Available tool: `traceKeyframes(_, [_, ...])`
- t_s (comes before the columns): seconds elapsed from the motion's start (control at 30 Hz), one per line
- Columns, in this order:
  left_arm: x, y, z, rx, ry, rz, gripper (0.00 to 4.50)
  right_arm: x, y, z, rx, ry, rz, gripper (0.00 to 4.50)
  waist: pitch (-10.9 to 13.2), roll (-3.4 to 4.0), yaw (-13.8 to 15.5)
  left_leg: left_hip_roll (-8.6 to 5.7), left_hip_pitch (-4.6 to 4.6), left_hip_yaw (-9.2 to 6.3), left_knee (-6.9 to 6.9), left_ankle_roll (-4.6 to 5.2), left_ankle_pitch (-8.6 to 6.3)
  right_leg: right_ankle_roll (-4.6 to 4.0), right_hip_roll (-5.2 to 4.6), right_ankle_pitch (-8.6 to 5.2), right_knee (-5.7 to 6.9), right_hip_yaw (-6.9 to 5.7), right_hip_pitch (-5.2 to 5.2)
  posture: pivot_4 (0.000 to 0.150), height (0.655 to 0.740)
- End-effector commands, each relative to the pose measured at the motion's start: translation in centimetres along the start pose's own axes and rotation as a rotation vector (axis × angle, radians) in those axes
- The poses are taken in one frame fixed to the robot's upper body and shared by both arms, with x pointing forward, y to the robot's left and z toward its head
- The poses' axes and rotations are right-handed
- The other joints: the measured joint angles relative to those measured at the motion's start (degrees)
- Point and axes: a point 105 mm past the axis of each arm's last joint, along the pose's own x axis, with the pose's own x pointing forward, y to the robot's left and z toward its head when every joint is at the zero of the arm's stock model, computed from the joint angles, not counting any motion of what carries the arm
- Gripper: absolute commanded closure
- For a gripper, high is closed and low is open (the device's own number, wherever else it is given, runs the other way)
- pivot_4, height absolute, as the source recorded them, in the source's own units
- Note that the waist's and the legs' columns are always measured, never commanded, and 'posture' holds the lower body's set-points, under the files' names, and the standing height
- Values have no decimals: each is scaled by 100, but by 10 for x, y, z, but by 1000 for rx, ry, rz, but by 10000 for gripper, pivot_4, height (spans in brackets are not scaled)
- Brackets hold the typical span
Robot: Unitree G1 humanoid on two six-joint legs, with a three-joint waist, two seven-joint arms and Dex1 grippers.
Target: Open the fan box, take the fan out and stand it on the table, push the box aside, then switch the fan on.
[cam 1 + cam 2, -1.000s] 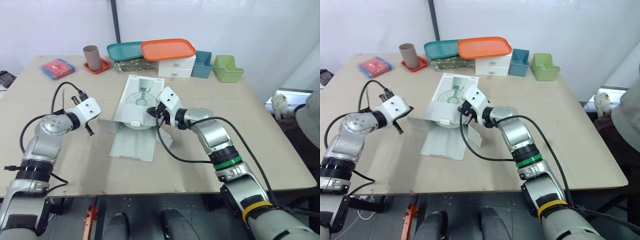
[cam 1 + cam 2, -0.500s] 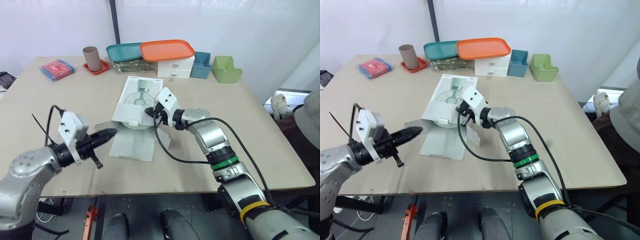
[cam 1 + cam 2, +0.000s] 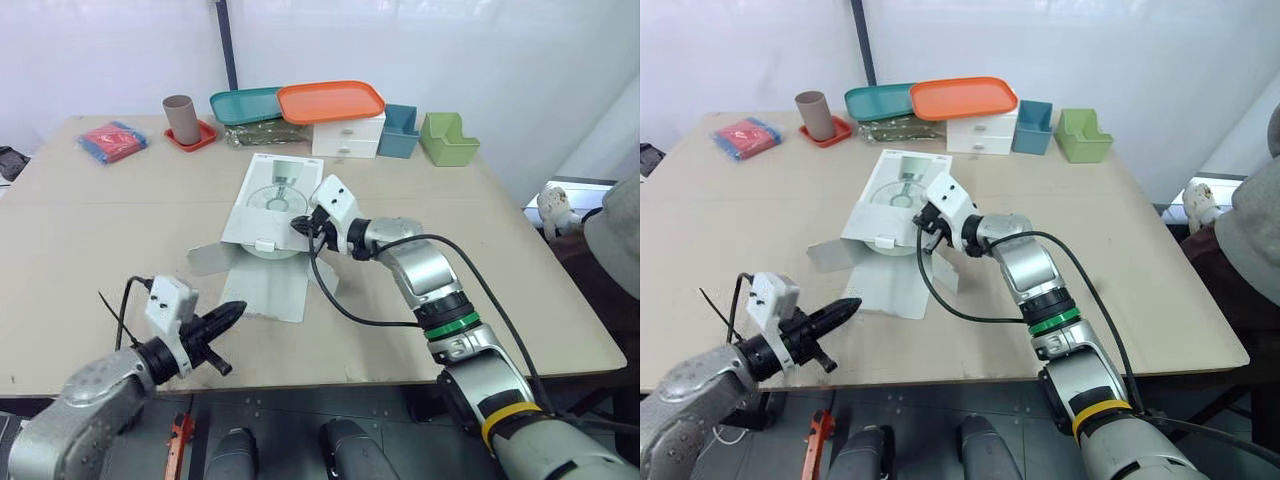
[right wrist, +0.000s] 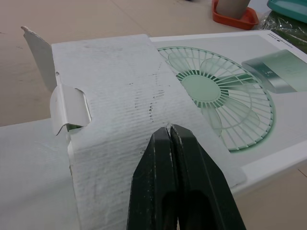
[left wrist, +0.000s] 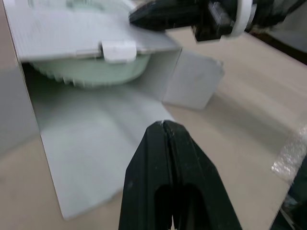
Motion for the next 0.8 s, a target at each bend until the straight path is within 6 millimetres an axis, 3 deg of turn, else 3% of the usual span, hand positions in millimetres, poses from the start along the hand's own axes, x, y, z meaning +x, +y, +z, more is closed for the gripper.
traceKeyframes(0.03, [0, 4, -8, -223, -122, 49, 44304, -11, 1, 14, 0, -79, -11, 44694, 0, 1, 3, 0, 0, 2, -1, 0, 0, 0, -1, 0, -1, 1, -1, 1500, 7400])
traceKeyframes(0.27, [9, 9, 3, -409, -253, 59, 44304, -14, 3, 19, -12, -92, -4, 44694, 1, -5, 0, 1, -4, 3, -2, -1, 0, 1, 0, -1, -1, 2, -7, 1500, 7400])
traceKeyframes(0.5, [18, 8, 3, -507, -278, 32, 44304, -15, 5, 23, -11, -107, -8, 44694, 1, -6, 1, -2, -4, 4, -4, -1, -1, 2, 1, -2, -2, 5, -8, 1500, 7400])
traceKeyframes(0.57, [21, 10, 4, -529, -282, 15, 36890, -14, 6, 24, -4, -115, -10, 45000, 1, -6, 1, -2, -7, 4, -6, -1, -1, 4, 0, -3, -2, 5, -9, 1500, 7400])
traceKeyframes(0.63, [25, 13, 4, -589, -302, 1, 36021, -13, 7, 24, 0, -117, -10, 45000, 1, -6, 1, -2, -7, 4, -5, -1, -1, 4, 1, -2, -2, 5, -10, 1500, 7400])
traceKeyframes(0.67, [28, 13, 4, -614, -308, -16, 30000, -13, 8, 24, -1, -115, -10, 45000, 1, -6, 2, -3, -8, 4, -5, -1, -1, 5, 0, -2, -2, 5, -10, 1500, 7400])
traceKeyframes(0.8, [35, 16, 1, -613, -292, -6, 18640, -14, 8, 23, -7, -108, -13, 45000, 1, -7, 2, -6, -11, 3, -3, -1, -1, 8, -1, 0, -4, 6, -11, 1500, 7400])
